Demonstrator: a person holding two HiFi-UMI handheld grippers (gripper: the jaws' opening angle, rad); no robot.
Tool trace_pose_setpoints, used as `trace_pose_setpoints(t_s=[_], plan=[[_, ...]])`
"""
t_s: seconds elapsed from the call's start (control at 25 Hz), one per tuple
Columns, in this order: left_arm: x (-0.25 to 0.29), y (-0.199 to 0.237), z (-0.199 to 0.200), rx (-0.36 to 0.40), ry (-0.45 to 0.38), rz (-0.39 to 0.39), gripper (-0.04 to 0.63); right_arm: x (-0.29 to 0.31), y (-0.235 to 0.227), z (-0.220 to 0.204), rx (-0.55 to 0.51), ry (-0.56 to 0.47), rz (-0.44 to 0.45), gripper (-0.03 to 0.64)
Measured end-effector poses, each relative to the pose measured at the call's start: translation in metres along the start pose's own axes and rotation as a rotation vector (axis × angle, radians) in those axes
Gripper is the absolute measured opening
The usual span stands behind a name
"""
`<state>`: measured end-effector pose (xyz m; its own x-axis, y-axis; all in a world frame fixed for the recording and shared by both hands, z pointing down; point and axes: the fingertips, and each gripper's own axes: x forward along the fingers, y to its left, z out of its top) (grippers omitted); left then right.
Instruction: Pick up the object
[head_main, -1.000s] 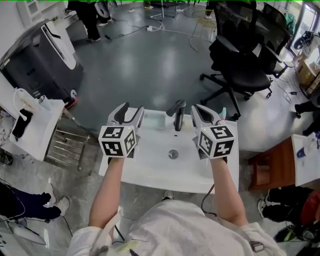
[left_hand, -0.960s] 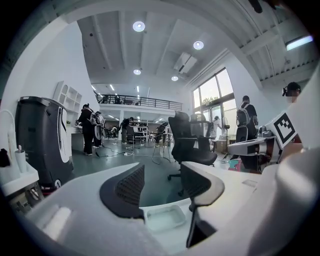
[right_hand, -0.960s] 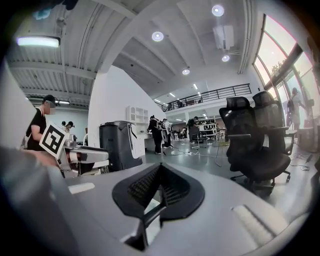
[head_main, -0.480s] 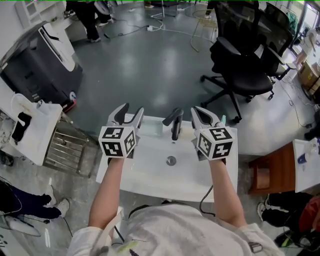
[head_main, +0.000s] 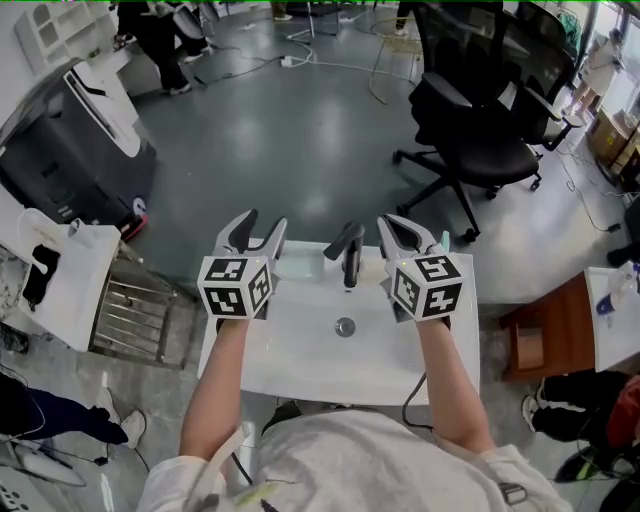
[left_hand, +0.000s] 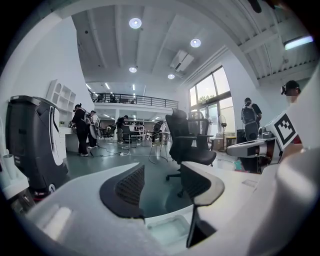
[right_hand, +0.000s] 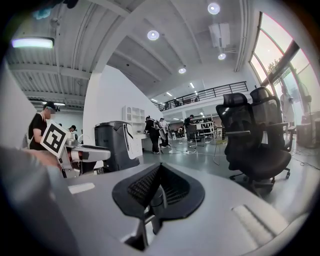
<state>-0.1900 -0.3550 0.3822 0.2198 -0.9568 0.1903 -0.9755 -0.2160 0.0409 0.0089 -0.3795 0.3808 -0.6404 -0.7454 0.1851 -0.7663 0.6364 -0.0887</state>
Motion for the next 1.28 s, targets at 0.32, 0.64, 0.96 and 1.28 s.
trace_pose_setpoints(t_s=[0.32,0.64,0.96,1.28], plan=[[0.008,0.020,0.005,0.029,-0.007,-0.078,0.232,0.009,0.012,0.003,0.003,-0.013,-0.078,0.003],[0.012,0.035,0.006,0.032,-0.015,-0.146,0.232,0.013,0.032,0.007,-0.014,-0.013,-0.129,0.003],[0.016,0.022,0.001,0.089,0.022,-0.246,0.232,0.009,0.040,0.009,-0.020,-0.012,-0.153,0.003],[0.022,-0.009,-0.016,0.202,0.096,-0.406,0.232,0.003,0.045,0.006,-0.021,-0.009,-0.156,0.003]])
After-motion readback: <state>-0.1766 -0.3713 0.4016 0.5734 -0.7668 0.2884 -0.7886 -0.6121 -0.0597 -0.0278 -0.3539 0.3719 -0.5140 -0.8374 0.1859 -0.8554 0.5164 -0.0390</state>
